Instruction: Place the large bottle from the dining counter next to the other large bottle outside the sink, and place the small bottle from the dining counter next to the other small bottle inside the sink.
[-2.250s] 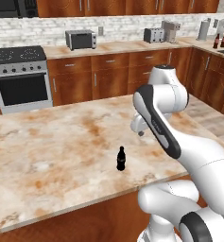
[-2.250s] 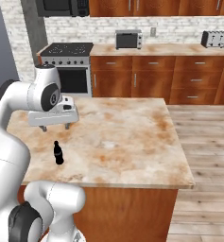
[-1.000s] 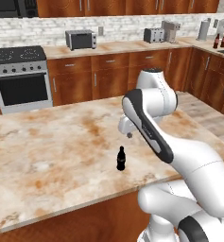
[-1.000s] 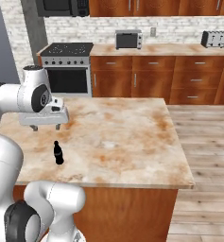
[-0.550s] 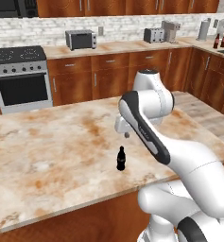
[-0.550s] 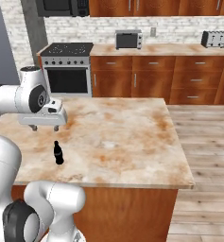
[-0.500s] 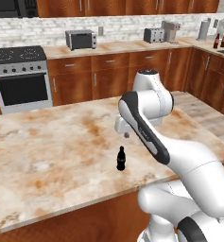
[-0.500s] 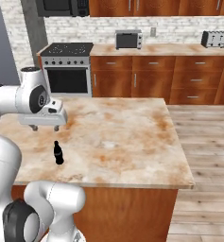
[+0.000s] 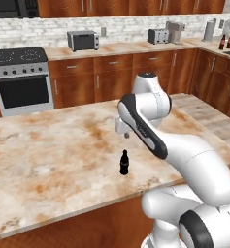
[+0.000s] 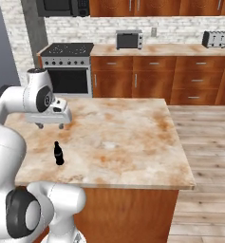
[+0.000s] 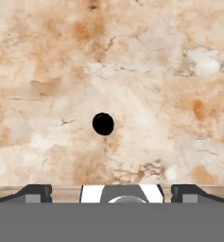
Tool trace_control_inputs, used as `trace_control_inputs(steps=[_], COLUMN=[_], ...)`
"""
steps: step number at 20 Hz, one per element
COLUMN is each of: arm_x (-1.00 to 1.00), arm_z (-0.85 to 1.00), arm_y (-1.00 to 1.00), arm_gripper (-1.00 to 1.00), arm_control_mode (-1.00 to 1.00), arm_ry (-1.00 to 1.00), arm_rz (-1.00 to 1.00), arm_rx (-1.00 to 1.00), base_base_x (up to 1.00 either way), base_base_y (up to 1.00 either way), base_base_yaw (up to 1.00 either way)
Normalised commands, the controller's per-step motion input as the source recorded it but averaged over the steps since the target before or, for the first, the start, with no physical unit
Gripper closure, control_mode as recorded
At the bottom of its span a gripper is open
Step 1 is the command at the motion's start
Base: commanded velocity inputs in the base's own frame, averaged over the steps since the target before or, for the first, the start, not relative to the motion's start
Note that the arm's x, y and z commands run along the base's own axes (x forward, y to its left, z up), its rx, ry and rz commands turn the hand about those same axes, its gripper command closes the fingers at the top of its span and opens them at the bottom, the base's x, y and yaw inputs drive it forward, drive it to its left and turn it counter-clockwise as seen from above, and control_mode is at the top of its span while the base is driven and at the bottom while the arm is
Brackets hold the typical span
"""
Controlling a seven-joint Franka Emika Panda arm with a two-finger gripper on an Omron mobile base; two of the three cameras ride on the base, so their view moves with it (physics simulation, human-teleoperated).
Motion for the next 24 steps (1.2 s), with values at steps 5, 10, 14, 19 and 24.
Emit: trace_control_inputs(steps=[5, 10, 14, 19, 24], arm_x=[0.02, 0.32, 0.32, 0.31, -0.12], arm_z=[0.00, -0.01, -0.10, -0.09, -0.11], arm_y=[0.03, 0.16, 0.11, 0.10, 0.00], arm_gripper=[-1.00, -1.00, -1.00, -1.00, -1.00], arm_control_mode=[-1.00, -1.00, -1.00, -1.00, -1.00], arm_ry=[0.00, 0.00, 0.00, 0.00, 0.03], arm_rz=[0.01, 0.00, 0.00, 0.00, 0.00], arm_rx=[0.00, 0.00, 0.00, 0.00, 0.00], base_base_x=[0.00, 0.00, 0.00, 0.00, 0.00], base_base_y=[0.00, 0.00, 0.00, 0.00, 0.00], base_base_yaw=[0.00, 0.00, 0.00, 0.00, 0.00])
